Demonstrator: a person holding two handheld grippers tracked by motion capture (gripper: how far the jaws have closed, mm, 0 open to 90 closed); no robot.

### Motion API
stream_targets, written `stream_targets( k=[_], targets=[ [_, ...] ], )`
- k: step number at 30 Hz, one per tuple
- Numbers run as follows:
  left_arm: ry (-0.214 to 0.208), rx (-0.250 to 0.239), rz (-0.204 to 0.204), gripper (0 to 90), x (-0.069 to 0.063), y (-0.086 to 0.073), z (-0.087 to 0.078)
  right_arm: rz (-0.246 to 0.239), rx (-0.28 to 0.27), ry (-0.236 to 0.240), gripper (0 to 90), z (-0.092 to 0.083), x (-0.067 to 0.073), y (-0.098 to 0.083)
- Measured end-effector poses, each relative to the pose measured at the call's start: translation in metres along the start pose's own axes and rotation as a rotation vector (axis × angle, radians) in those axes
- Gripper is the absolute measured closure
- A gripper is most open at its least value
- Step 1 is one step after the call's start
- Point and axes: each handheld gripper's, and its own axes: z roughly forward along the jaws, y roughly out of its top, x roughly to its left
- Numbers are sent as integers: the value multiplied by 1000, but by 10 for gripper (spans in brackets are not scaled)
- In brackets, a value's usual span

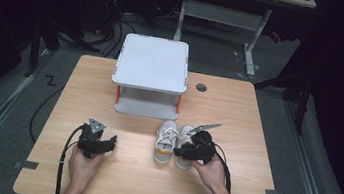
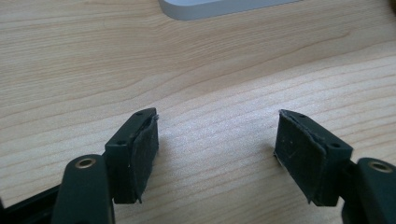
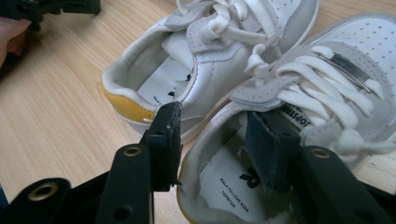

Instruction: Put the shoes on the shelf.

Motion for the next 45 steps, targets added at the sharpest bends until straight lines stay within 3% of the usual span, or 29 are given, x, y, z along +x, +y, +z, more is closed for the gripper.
stream_targets(
  k=[2,12,19,26,28,32,38,43,45],
  targets=[
    [1,0,-1,305,0,0,0,-20,-26,-4,535,-4,-1,-3],
    [-1,2,-2,293,-1,0,0,-15,-157,21,520,-28,-10,-22],
    [-4,5,-6,271,-1,1,1,27,-298,-107,482,-44,-34,-39],
    [22,13,-11,269,-4,2,1,57,-324,-296,464,-43,-64,-63],
    [22,14,-15,322,-6,3,0,66,-319,-342,461,-42,-72,-70],
    [-31,60,8,368,-11,10,-3,105,-302,-424,462,-39,-88,-82],
    [-148,31,16,375,-28,24,-13,142,-279,-489,453,-39,-102,-88],
    [-207,12,71,358,-52,39,-24,122,-245,-515,450,-34,-107,-90],
    [-232,-2,80,358,-60,44,-27,134,-261,-499,452,-33,-109,-93]
  ],
)
